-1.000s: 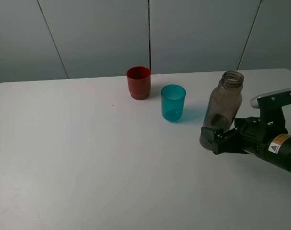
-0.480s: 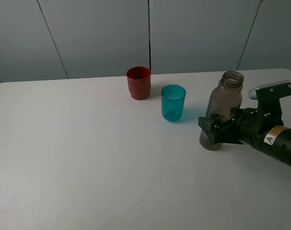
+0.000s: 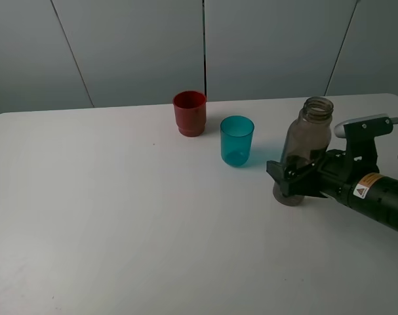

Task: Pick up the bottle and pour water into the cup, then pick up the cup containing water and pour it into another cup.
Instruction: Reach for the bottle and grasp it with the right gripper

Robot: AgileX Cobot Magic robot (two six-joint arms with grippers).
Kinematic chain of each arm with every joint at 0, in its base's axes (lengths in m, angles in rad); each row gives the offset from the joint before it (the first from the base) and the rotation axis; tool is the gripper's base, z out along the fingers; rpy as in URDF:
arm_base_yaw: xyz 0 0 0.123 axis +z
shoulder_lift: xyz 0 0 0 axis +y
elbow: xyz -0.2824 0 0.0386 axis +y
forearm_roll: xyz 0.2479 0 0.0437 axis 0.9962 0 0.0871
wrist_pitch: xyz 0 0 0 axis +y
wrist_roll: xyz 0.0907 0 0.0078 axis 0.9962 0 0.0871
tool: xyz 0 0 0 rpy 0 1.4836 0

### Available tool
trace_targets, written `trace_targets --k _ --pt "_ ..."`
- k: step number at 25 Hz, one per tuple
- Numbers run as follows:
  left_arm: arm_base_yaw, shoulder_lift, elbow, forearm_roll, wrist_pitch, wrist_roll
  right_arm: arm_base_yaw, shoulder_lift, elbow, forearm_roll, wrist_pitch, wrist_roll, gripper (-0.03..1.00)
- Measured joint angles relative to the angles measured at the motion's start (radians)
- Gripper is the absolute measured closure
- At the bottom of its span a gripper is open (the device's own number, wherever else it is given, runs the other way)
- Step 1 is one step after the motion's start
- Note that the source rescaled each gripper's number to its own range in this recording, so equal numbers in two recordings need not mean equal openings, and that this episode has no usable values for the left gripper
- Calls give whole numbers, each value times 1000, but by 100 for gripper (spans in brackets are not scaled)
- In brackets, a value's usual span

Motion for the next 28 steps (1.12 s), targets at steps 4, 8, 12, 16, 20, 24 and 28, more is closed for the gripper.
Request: trace_targets --k 4,8,12,16,20,24,28 --pt "0 0 0 0 0 0 0 0 0 19 -30 0 -3" --pt "0 0 0 0 2 0 0 3 0 24 -47 0 -3" --pt "0 0 0 0 2 0 0 5 -2 26 -66 0 -3" --pt "0 0 0 0 2 0 0 5 -17 29 -66 0 -3" --pt "0 0 0 0 2 0 0 5 -38 29 -66 0 -3" --pt "0 0 0 0 2 0 0 5 -38 29 -58 0 -3" --pt "0 0 0 0 2 0 0 5 -38 29 -52 4 -3"
